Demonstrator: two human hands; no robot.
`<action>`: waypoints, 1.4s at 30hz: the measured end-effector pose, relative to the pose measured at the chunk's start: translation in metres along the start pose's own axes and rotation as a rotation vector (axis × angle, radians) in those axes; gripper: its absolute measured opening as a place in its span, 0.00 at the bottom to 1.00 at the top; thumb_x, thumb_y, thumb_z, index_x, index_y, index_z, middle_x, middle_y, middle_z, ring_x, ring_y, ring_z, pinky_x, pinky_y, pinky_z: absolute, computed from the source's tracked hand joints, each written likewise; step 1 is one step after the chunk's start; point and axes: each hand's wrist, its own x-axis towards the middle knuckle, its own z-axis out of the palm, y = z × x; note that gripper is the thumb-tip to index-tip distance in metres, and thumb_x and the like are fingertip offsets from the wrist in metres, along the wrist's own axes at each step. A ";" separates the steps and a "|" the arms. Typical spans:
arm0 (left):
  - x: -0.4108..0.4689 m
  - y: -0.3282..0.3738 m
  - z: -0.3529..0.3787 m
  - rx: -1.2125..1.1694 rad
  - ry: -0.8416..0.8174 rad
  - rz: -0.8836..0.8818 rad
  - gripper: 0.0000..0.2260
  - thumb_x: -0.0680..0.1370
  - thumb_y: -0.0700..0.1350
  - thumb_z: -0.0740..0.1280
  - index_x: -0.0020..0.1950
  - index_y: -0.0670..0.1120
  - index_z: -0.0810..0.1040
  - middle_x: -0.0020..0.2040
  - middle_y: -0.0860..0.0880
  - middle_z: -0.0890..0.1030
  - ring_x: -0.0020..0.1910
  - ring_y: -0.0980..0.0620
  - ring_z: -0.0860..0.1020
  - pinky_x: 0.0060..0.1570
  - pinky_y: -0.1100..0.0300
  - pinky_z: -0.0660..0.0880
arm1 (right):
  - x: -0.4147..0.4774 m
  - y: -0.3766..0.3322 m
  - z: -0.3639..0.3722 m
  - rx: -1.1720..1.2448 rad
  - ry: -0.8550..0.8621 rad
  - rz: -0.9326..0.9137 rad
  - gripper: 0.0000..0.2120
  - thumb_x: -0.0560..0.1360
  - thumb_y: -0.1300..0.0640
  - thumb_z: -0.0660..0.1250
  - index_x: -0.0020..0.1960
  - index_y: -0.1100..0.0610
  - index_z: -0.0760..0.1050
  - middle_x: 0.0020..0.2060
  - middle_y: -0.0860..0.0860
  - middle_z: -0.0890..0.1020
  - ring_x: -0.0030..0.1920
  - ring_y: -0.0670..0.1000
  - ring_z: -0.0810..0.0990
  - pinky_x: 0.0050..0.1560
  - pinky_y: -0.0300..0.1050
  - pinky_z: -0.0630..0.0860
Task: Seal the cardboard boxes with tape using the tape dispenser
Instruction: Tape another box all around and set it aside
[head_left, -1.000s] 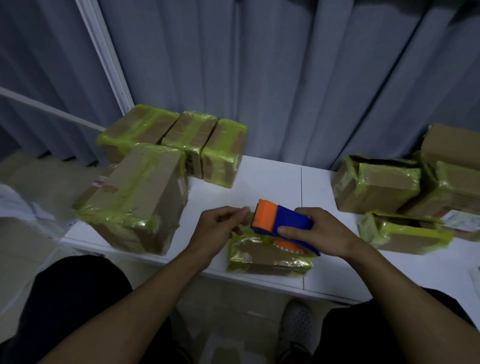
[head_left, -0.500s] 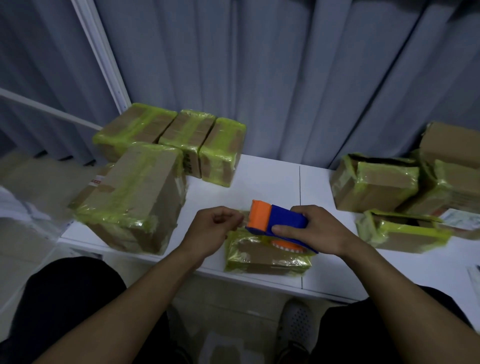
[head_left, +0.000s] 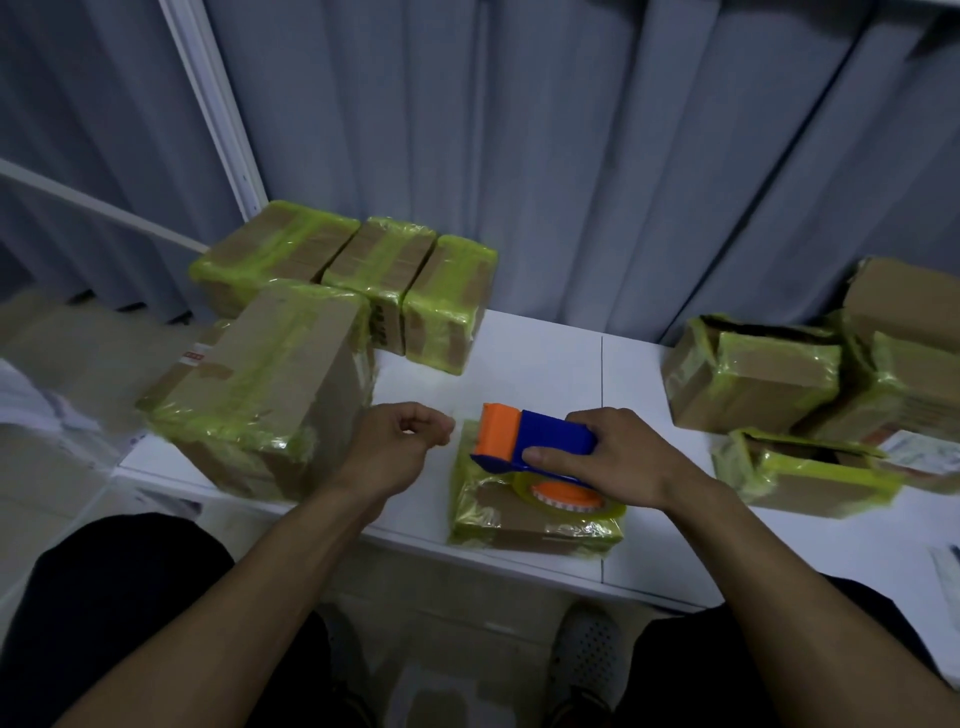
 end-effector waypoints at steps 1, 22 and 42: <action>0.002 -0.001 -0.004 -0.019 0.020 -0.013 0.04 0.78 0.40 0.70 0.44 0.45 0.84 0.44 0.50 0.84 0.42 0.61 0.80 0.41 0.70 0.71 | 0.002 0.000 -0.002 -0.021 -0.002 0.002 0.29 0.65 0.24 0.68 0.42 0.50 0.79 0.32 0.46 0.83 0.33 0.44 0.82 0.35 0.37 0.76; 0.029 -0.072 -0.018 -0.211 0.019 -0.487 0.07 0.76 0.46 0.73 0.50 0.44 0.82 0.46 0.47 0.79 0.32 0.53 0.68 0.27 0.62 0.63 | 0.033 0.000 -0.002 -0.491 -0.040 0.094 0.35 0.65 0.18 0.60 0.41 0.50 0.78 0.35 0.47 0.81 0.37 0.47 0.80 0.41 0.47 0.81; 0.032 -0.110 0.031 -0.065 0.031 -0.498 0.12 0.75 0.45 0.75 0.56 0.40 0.83 0.55 0.44 0.82 0.44 0.51 0.77 0.44 0.60 0.74 | 0.041 -0.008 0.022 -0.648 -0.115 0.149 0.33 0.66 0.19 0.61 0.45 0.49 0.77 0.38 0.46 0.79 0.39 0.48 0.79 0.37 0.44 0.72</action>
